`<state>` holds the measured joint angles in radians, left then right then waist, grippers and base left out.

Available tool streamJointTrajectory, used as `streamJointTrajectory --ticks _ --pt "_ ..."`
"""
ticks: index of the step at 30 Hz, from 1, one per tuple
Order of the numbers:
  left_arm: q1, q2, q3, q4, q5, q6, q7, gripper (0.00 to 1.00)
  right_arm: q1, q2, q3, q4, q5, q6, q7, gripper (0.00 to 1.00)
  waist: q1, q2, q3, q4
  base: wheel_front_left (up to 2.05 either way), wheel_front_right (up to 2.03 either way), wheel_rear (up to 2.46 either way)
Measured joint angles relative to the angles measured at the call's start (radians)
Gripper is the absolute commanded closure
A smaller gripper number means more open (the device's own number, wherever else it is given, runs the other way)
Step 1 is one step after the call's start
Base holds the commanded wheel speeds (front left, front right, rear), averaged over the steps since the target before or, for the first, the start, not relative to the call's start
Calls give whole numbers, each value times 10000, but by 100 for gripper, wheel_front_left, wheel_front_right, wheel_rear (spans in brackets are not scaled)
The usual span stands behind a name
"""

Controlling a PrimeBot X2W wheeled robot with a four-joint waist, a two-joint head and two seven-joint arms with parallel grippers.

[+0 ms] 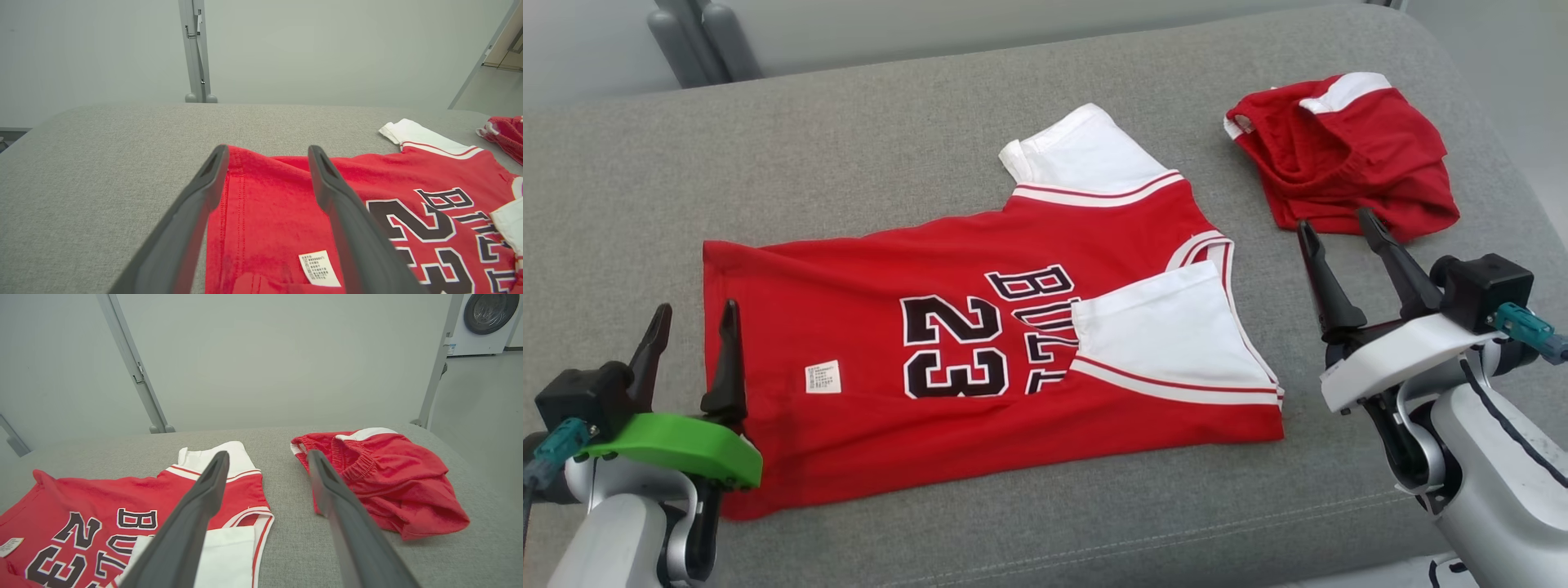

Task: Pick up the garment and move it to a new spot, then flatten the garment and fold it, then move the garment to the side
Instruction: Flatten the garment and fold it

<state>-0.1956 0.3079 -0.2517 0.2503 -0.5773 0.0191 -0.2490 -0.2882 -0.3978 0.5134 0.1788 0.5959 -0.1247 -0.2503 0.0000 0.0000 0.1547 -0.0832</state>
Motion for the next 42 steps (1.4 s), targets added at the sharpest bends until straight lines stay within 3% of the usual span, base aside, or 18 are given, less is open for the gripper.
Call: streamJointTrajectory --ticks 10,15,26,42 --pt "-855 230 2 -119 188 -104 19 0 -1122 132 98 176 -77 44 0 0 0 0 766 96 0 0 0" --pt "-1352 236 -92 -259 192 -257 113 0 -1948 42 105 458 -127 276 182 0 0 0 1250 175 0 0 0" --pt "-2464 230 -337 -357 291 -593 330 0 -4494 -182 284 1453 -148 972 1835 0 0 0 2484 603 0 0 0" --pt "-3203 -167 -527 52 288 -895 280 0 -7056 -215 314 3384 213 1601 4165 0 0 0 3727 1592 0 0 0"
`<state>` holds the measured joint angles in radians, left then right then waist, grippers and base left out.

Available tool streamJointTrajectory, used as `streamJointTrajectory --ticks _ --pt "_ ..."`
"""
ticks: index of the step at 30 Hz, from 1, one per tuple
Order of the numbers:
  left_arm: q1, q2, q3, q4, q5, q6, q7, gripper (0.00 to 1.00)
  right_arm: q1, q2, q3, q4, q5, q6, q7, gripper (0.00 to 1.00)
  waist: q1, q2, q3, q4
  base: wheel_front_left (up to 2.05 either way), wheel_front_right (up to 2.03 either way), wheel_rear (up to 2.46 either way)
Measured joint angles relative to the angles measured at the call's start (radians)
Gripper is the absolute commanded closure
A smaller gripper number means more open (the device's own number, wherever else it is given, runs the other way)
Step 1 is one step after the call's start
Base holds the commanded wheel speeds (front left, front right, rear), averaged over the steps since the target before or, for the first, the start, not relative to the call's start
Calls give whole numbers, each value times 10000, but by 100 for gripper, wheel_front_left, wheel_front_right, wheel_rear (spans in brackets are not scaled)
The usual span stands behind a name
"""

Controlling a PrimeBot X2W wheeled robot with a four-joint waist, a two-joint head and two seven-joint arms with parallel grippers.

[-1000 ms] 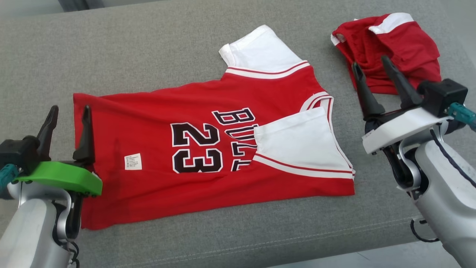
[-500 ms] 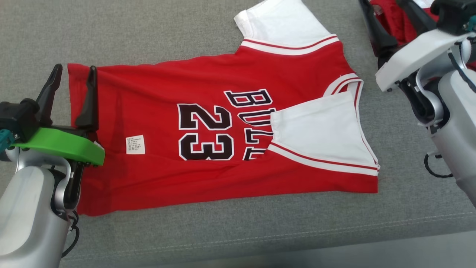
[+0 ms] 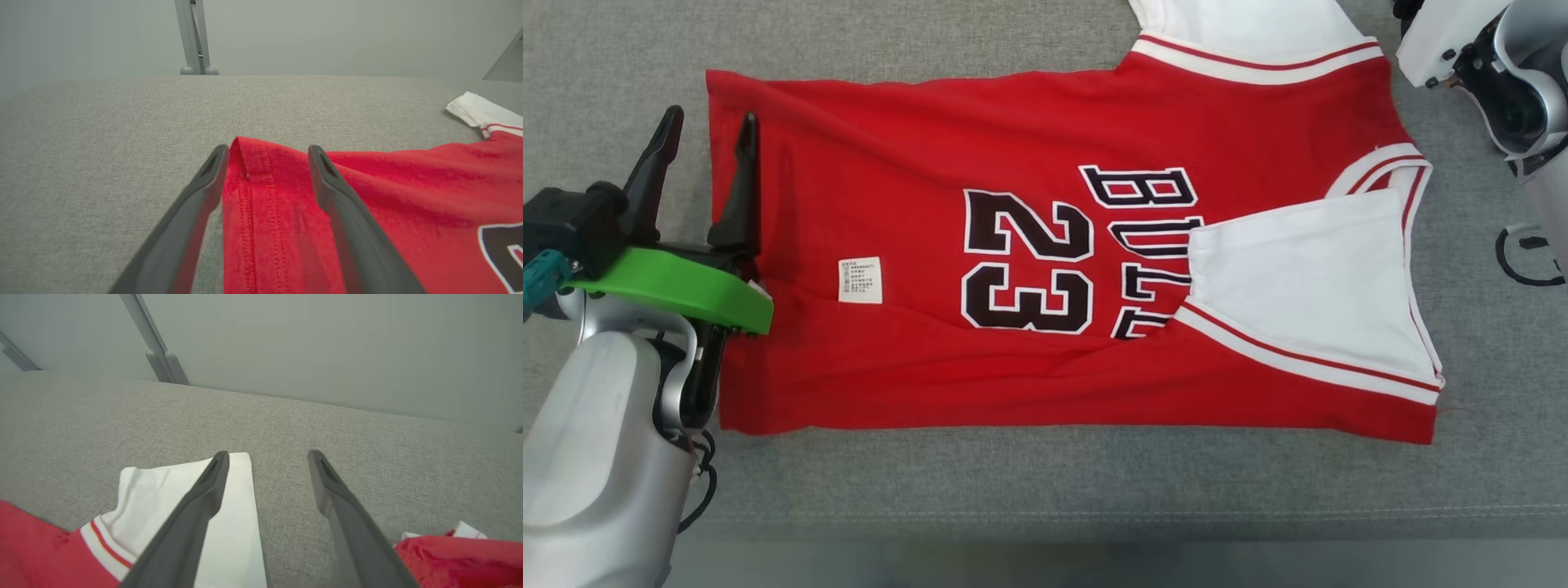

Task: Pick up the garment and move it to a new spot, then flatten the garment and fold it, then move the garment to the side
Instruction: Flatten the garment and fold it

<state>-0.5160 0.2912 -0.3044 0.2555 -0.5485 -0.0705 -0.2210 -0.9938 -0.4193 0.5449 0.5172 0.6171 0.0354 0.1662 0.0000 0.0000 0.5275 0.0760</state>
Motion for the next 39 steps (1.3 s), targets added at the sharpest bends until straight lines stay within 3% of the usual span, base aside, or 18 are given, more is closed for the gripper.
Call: streamJointTrajectory --ticks 14,26,28,29,31,32,33,39 --pt "-794 -500 -272 -132 107 -176 -190 0 -1003 136 121 1555 94 278 1034 0 0 0 611 818 0 0 0" --pt "-809 -575 -234 -75 155 -263 -278 0 -1704 493 276 2475 176 435 1444 0 0 0 884 1294 0 0 0" --pt "-809 -579 -213 -29 157 -263 -278 0 -1750 514 293 2698 174 430 1509 20 0 0 909 1319 0 0 0" --pt "-809 -581 -203 -15 157 -265 -278 0 -1788 523 305 2767 169 422 1517 43 0 0 912 1324 0 0 0" --pt "-809 -594 -196 77 163 -265 -280 0 -1878 568 313 2953 165 424 1517 60 0 0 896 1325 0 0 0" --pt "-809 -604 -194 134 165 -265 -280 0 -1880 606 313 3037 167 426 1519 77 0 0 876 1323 0 0 0" --pt "-809 -610 -186 169 165 -267 -282 0 -1881 640 311 3112 176 426 1534 100 0 0 853 1320 0 0 0" --pt "-808 -604 -54 276 165 -274 -307 0 -1904 922 343 3381 194 512 1532 100 0 0 722 1216 0 0 0"
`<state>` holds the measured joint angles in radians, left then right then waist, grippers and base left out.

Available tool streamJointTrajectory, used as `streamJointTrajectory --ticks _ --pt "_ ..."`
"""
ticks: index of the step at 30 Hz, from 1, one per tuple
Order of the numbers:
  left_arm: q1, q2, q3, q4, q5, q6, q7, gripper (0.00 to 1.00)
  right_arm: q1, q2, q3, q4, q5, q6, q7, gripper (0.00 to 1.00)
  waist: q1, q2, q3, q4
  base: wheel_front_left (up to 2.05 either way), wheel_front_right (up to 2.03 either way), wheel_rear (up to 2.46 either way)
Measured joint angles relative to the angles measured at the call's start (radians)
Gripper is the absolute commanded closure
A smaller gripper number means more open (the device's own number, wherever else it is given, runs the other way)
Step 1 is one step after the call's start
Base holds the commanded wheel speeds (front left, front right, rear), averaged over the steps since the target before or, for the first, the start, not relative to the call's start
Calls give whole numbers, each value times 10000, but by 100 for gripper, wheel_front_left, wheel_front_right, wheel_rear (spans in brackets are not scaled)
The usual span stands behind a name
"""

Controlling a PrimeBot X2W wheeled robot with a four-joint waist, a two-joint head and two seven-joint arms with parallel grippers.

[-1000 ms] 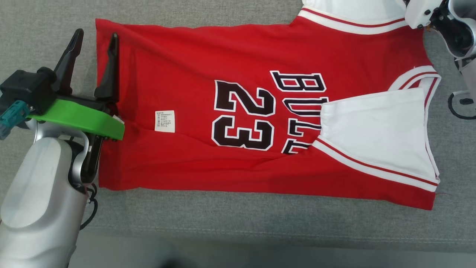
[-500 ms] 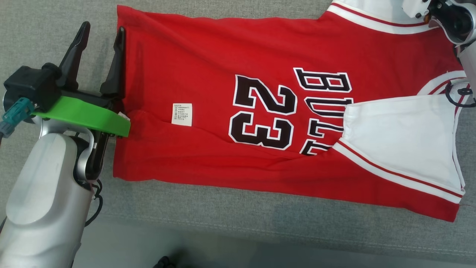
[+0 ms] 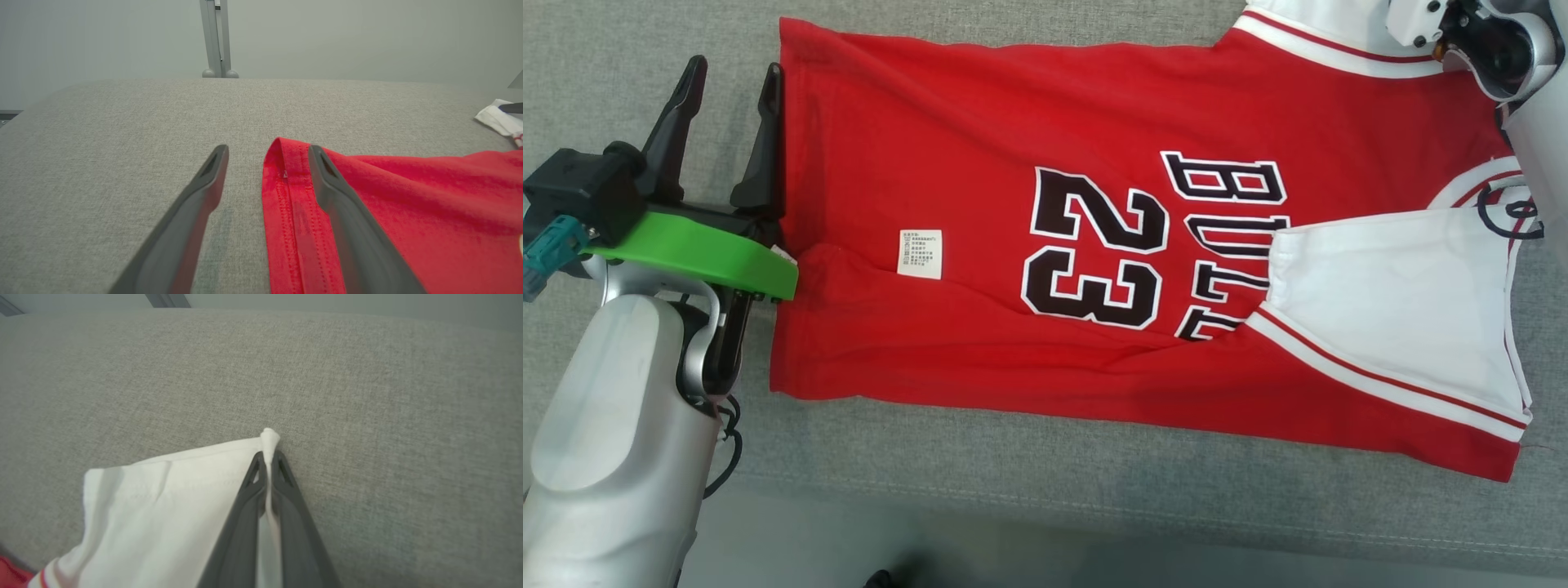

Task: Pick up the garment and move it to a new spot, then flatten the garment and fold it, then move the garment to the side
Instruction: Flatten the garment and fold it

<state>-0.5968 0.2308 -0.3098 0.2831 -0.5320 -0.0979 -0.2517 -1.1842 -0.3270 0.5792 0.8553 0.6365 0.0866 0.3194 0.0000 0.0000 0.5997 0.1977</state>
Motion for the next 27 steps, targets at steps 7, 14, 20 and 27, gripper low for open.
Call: streamJointTrajectory --ticks 7,14,20,27 --pt "7 40 86 339 -4 -33 -2 0 1 376 142 23 -4 107 -779 100 0 0 -173 -251 0 0 0" --pt "-32 318 73 949 -2 -90 15 0 0 679 328 31 -19 221 -1336 100 0 0 -291 -652 0 0 0" --pt "-406 382 159 1434 -109 -121 44 0 0 1003 466 10 -42 276 -1992 100 0 0 -345 -1047 0 0 0" --pt "-695 407 384 1954 -384 -178 44 0 26 1218 581 6 -40 282 -2686 100 0 0 -455 -1465 0 0 0"
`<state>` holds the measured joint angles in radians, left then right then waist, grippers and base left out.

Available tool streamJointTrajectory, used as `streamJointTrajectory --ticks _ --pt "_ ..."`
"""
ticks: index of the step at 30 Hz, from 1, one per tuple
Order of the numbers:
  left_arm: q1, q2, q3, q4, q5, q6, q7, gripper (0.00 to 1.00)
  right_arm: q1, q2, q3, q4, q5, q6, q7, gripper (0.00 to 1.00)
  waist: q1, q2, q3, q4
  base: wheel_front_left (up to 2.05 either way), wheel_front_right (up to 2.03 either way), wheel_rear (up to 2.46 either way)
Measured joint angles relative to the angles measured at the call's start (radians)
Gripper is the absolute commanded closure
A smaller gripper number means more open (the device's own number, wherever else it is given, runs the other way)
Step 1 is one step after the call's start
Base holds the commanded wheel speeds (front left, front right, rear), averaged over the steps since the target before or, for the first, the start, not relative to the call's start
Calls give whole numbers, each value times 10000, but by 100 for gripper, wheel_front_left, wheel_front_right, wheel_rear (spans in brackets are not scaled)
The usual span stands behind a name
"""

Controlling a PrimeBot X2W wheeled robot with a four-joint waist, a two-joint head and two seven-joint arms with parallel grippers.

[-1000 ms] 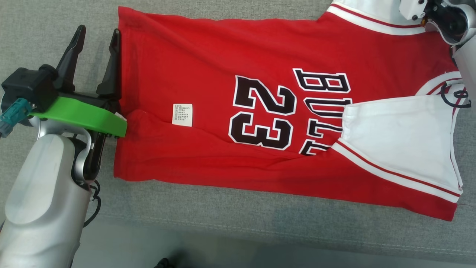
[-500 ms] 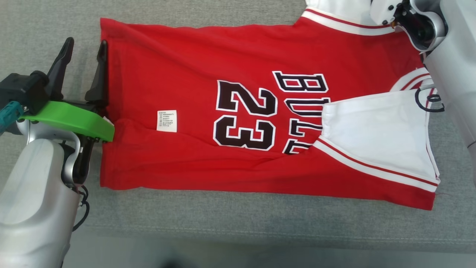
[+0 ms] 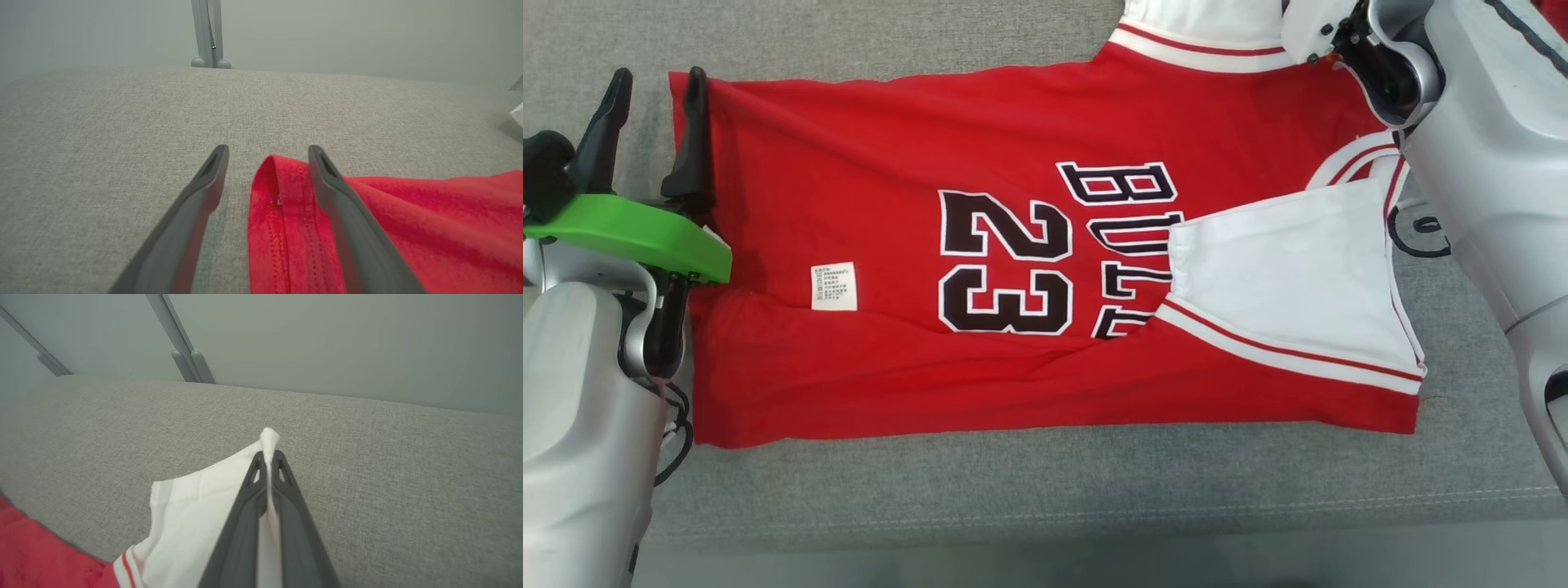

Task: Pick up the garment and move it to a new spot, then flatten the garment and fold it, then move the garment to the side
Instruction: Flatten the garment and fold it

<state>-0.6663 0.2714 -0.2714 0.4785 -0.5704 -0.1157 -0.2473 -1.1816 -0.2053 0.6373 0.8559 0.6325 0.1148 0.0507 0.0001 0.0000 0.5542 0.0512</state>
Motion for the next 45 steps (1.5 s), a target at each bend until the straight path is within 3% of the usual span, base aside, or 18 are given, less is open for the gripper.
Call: streamJointTrajectory --ticks 15,16,18,19,20,21,38,45 --pt "-244 -305 19 1254 -884 -58 529 3 323 393 585 155 -2 84 -740 100 0 0 -457 -470 0 0 0" --pt "-244 -305 10 1287 -884 -65 529 9 349 385 600 180 -2 84 -775 100 0 0 -494 -479 0 0 0" --pt "-244 -305 -10 1375 -897 -67 529 50 407 385 675 211 0 84 -819 100 0 0 -575 -493 0 0 0" --pt "-244 -305 -12 1442 -936 -67 529 60 439 389 731 215 0 84 -872 100 0 0 -617 -499 0 0 0" --pt "-244 -301 -12 1524 -959 -69 529 93 458 401 784 217 6 84 -897 100 0 0 -661 -506 0 0 0" --pt "-244 -293 -10 1599 -961 -73 531 100 472 414 825 215 8 84 -943 100 0 0 -704 -514 0 0 0" --pt "357 -251 -403 1755 -1120 -77 161 100 1888 341 1453 -128 288 84 -2725 100 0 0 -1902 -693 0 0 0" --pt "1103 -261 -744 1542 -1421 -86 71 100 2923 314 2034 -502 468 86 -2884 100 0 0 -2633 -742 0 0 0"
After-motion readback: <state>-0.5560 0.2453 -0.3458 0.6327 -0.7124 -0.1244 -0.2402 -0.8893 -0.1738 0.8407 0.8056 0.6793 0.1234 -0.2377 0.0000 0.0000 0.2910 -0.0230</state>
